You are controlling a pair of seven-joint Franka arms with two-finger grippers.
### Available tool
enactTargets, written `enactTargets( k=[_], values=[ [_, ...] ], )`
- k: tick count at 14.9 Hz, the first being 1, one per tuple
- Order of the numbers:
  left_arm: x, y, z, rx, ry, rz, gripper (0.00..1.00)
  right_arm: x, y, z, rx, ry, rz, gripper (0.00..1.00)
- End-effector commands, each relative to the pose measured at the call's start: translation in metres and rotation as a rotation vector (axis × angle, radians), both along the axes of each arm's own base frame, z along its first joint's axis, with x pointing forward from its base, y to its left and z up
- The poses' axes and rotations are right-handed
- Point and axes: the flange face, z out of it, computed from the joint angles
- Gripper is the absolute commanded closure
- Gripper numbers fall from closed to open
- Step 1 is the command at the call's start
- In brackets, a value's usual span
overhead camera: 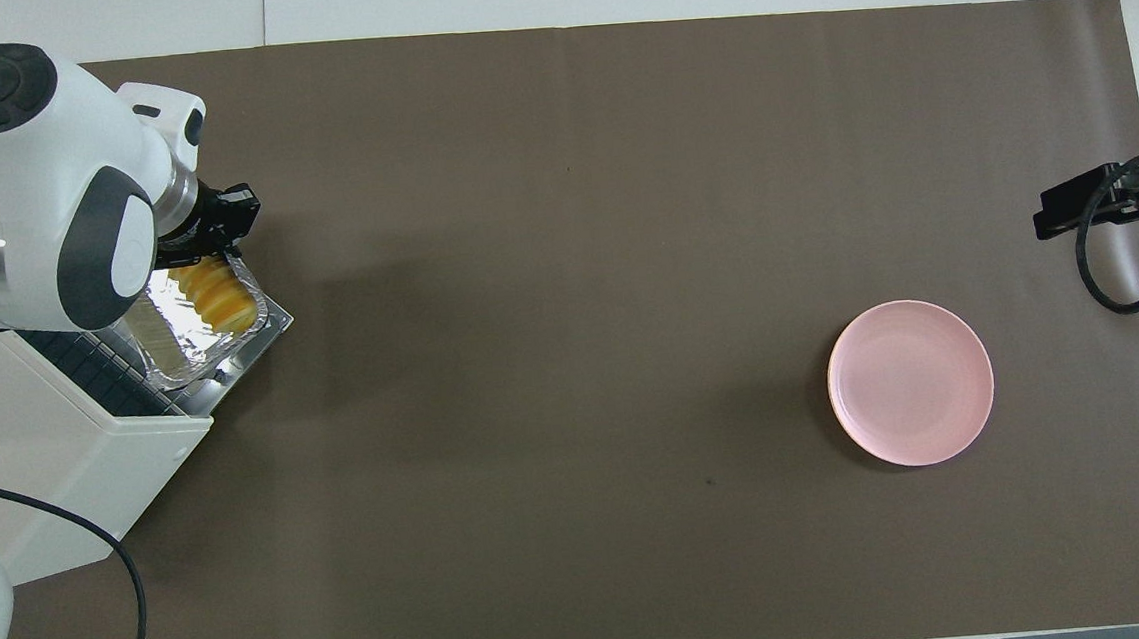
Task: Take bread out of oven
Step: 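Pull the foil tray out of the oven with the left gripper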
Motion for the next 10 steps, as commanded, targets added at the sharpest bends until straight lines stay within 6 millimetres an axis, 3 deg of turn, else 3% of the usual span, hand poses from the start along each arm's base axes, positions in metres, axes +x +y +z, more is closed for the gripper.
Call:
enactTargets(
  k=[1, 4, 7, 10],
  values=[
    [-0.009, -0.069, 0.0, -0.025, -0.03, -0.003, 1.0, -0.009, -0.002, 0.002, -0.014, 0.007, 0.019, 0.0],
    [-0.024, -0.137, 0.015, -0.082, -0.039, -0.033, 1.0, -0.009, -0.003, 0.002, -0.014, 0.007, 0.018, 0.0],
    [-0.048, -0.2, 0.016, -0.119, -0.066, -0.063, 1.0, -0.009, -0.002, 0.002, -0.014, 0.007, 0.019, 0.0],
    [-0.05, -0.23, 0.032, -0.12, -0.11, -0.139, 1.0, -0.009, -0.003, 0.002, -0.014, 0.007, 0.018, 0.0]
  ],
)
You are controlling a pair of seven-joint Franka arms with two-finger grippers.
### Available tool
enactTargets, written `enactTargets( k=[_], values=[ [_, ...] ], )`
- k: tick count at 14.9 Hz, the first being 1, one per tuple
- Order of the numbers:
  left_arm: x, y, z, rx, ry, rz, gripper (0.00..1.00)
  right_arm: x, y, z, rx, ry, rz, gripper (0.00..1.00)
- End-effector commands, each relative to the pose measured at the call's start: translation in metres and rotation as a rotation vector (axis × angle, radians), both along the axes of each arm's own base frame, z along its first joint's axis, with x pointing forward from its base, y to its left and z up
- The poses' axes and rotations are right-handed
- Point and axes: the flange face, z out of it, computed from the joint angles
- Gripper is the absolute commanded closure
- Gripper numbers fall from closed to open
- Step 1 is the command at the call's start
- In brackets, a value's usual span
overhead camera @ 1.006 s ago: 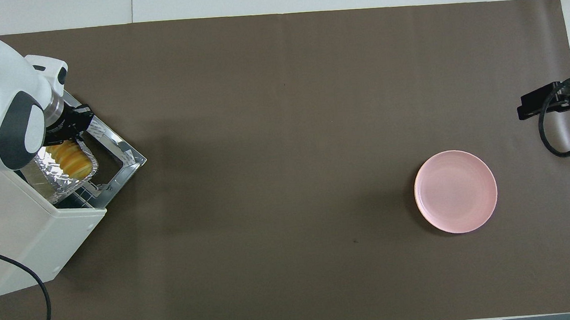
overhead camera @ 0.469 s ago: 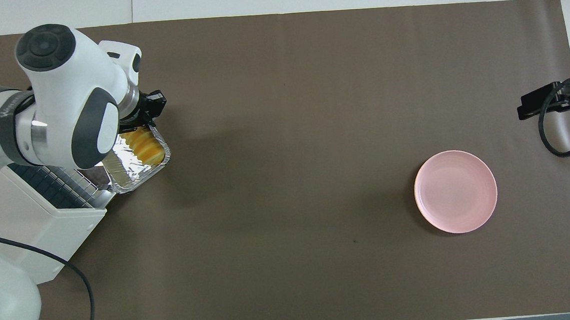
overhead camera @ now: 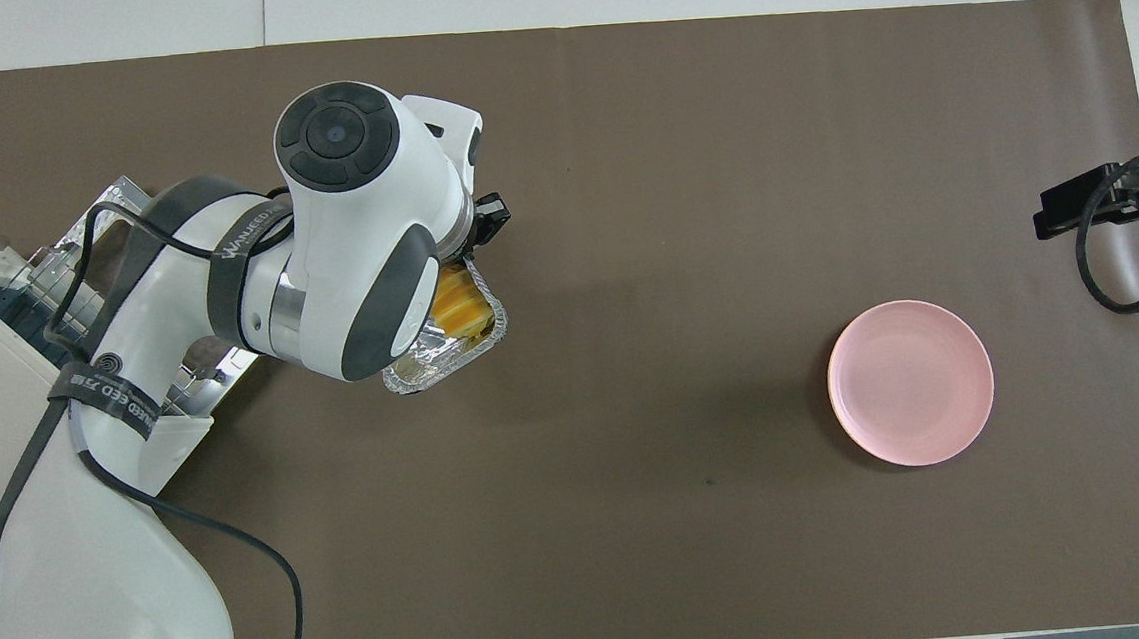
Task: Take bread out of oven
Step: 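Pull the foil tray out of the oven with the left gripper, then lower the foil tray onto the table with the left gripper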
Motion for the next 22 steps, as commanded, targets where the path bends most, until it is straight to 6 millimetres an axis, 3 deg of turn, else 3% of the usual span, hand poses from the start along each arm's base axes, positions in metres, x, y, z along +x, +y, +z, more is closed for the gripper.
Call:
enactTargets(
  k=[1, 3, 5, 7, 8, 11, 13, 15, 20, 22],
  values=[
    [-0.002, -0.035, 0.012, -0.014, -0.054, -0.139, 1.0, -0.01, -0.006, 0.002, -0.014, 0.008, 0.012, 0.0],
    [-0.029, -0.07, 0.0, -0.019, -0.092, -0.33, 1.0, -0.01, -0.006, 0.002, -0.014, 0.01, 0.012, 0.0],
    [-0.048, -0.09, -0.012, 0.02, -0.121, -0.404, 1.0, -0.01, -0.003, 0.002, -0.014, 0.01, 0.018, 0.0],
    [-0.083, -0.124, -0.026, 0.072, -0.108, -0.497, 1.0, -0.009, -0.002, 0.002, -0.014, 0.008, 0.019, 0.0],
    [-0.092, -0.128, -0.033, 0.08, -0.094, -0.514, 1.0, -0.009, -0.004, 0.002, -0.014, 0.008, 0.015, 0.0],
    [-0.103, -0.136, -0.042, 0.093, -0.064, -0.5, 1.0, -0.01, -0.007, 0.002, -0.014, 0.008, 0.009, 0.0],
    [-0.096, -0.145, -0.065, 0.099, -0.054, -0.376, 1.0, -0.008, -0.007, 0.003, -0.015, 0.001, 0.007, 0.0],
    [-0.103, -0.161, -0.085, 0.144, -0.013, -0.4, 1.0, -0.008, -0.007, 0.003, -0.015, -0.004, 0.004, 0.0],
    [-0.111, -0.17, -0.089, 0.141, -0.018, -0.413, 1.0, -0.007, -0.015, 0.003, -0.016, -0.01, -0.011, 0.0],
    [-0.131, -0.188, -0.105, 0.163, -0.01, -0.444, 1.0, -0.006, -0.016, 0.004, -0.016, -0.019, -0.013, 0.0]
  ],
)
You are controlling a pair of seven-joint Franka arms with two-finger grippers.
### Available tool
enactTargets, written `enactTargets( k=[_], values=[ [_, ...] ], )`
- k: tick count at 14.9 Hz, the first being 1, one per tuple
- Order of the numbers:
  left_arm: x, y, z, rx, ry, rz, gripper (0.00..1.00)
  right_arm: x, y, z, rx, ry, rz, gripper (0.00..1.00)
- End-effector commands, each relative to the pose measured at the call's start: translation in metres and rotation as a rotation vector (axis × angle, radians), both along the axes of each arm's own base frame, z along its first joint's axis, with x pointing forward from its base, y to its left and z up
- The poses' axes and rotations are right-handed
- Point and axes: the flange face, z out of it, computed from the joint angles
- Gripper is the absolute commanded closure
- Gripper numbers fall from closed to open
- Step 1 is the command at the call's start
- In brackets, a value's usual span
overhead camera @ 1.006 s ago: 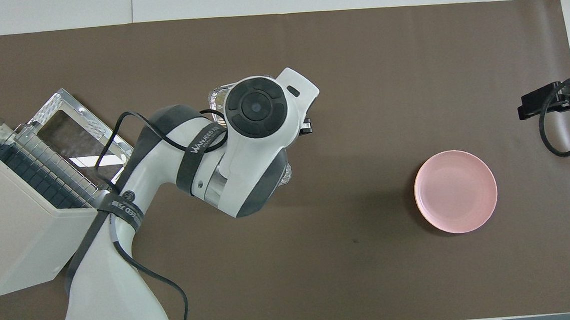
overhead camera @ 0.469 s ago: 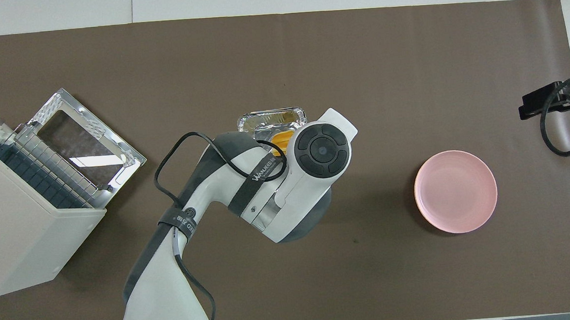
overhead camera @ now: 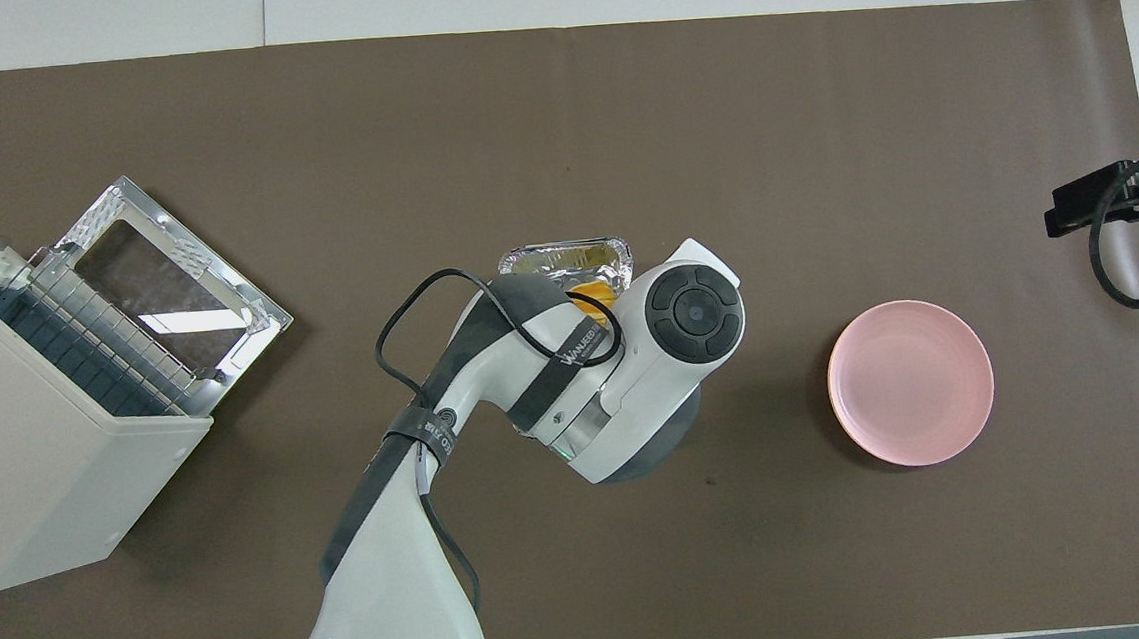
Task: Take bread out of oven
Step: 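Lower the foil tray onto the table with the left gripper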
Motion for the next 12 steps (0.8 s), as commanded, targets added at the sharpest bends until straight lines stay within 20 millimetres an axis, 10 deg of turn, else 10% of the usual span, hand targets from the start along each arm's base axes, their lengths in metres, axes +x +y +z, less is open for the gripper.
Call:
enactTargets(
  k=[1, 4, 5, 12],
  values=[
    [-0.016, -0.018, -0.01, 0.041, -0.011, 0.002, 1.0, -0.007, -0.005, 0.002, -0.016, -0.009, 0.005, 0.0],
    [-0.015, -0.02, -0.01, 0.028, -0.022, 0.03, 0.98, -0.007, -0.005, 0.002, -0.016, -0.009, 0.007, 0.0],
    [-0.014, -0.02, -0.009, 0.018, -0.031, 0.034, 0.01, -0.007, -0.005, 0.002, -0.016, -0.008, 0.007, 0.0],
    [0.003, -0.012, 0.011, -0.03, -0.035, 0.115, 0.0, -0.014, 0.011, -0.008, -0.01, 0.007, 0.033, 0.0]
  ],
)
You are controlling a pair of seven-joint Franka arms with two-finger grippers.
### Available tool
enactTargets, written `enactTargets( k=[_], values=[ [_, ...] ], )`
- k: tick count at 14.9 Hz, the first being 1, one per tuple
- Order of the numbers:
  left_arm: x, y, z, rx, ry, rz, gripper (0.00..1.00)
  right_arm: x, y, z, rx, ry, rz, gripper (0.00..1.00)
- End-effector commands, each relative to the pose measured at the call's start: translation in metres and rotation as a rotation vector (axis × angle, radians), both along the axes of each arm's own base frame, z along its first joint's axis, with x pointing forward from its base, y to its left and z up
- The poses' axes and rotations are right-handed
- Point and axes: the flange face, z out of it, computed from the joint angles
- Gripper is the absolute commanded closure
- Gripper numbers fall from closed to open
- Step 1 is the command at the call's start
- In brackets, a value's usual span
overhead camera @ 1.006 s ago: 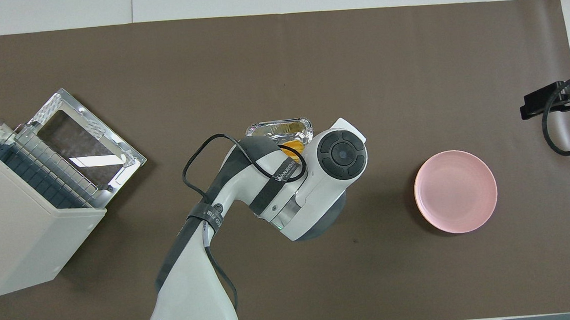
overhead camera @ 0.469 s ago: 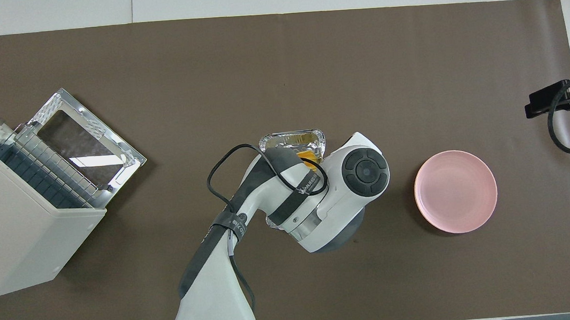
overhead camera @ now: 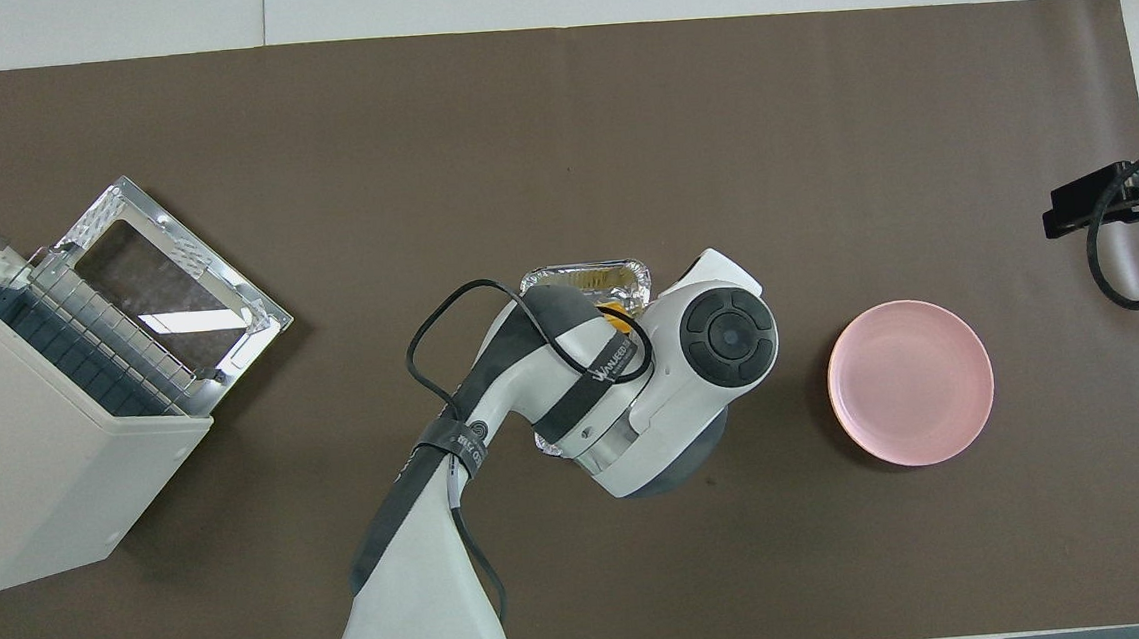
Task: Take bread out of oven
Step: 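Lower the foil tray onto the table with the left gripper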
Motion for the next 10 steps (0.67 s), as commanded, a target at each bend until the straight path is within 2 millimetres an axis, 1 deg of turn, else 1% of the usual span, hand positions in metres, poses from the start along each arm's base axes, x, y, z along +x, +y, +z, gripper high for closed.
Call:
enactTargets(
  k=[1, 2, 3, 4, 5, 6, 7, 9, 10],
  values=[
    [0.025, 0.015, 0.014, -0.019, 0.011, 0.067, 0.0, -0.013, 0.009, -0.004, -0.003, -0.006, 0.028, 0.0],
    [0.05, 0.032, 0.028, -0.031, 0.011, 0.109, 0.0, -0.01, 0.011, -0.003, -0.004, -0.024, 0.029, 0.0],
    [0.063, 0.04, 0.043, -0.042, 0.005, 0.123, 0.0, -0.01, 0.021, -0.006, -0.003, -0.025, 0.042, 0.0],
    [0.075, 0.055, 0.055, -0.047, 0.017, 0.125, 0.0, -0.015, 0.029, -0.012, -0.005, -0.018, 0.03, 0.0],
    [0.087, 0.078, 0.087, -0.075, 0.006, 0.112, 0.0, -0.017, 0.04, -0.02, -0.006, -0.03, 0.025, 0.0],
    [0.095, 0.1, 0.115, -0.1, 0.005, 0.078, 0.0, -0.019, 0.054, -0.032, -0.007, -0.045, 0.035, 0.0],
    [0.104, 0.123, 0.131, -0.095, 0.014, 0.059, 0.0, -0.024, 0.069, -0.044, -0.006, -0.039, 0.062, 0.0],
    [0.122, 0.167, 0.137, -0.059, 0.056, 0.007, 0.0, -0.029, 0.107, -0.068, -0.005, -0.033, 0.118, 0.0],
    [0.13, 0.192, 0.142, -0.042, 0.075, -0.034, 0.0, -0.031, 0.122, -0.083, 0.0, -0.014, 0.1, 0.0]
  ],
)
